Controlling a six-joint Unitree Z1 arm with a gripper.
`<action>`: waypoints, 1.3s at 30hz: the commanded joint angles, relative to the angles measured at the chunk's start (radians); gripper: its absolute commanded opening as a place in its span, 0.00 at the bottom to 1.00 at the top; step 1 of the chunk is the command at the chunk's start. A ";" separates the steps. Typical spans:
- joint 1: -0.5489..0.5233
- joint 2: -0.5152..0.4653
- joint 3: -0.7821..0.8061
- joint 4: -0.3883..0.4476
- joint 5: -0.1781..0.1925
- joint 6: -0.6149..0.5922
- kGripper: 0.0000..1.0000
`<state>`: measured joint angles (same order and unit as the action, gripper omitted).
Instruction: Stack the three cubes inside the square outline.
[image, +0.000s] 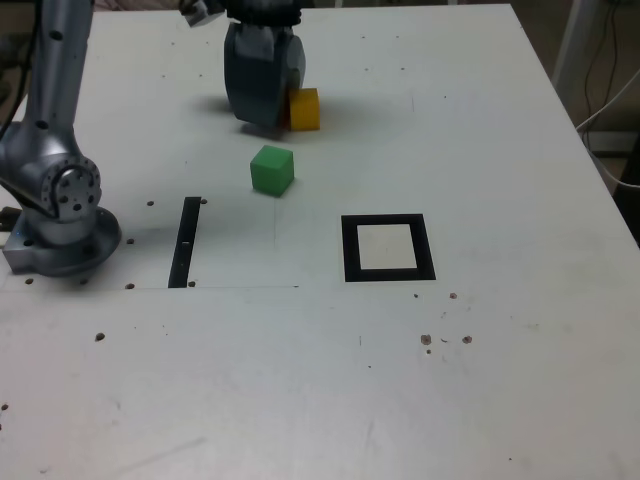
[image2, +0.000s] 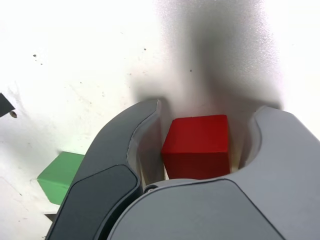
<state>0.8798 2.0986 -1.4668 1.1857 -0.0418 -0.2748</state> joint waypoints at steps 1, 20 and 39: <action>0.001 0.004 -0.006 0.004 0.001 0.002 0.36; -0.008 -0.079 -0.083 0.115 0.099 0.035 0.24; -0.514 -0.131 -0.274 0.325 0.191 0.268 0.21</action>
<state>0.4638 1.9762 -1.7440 1.5093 0.1467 -0.0075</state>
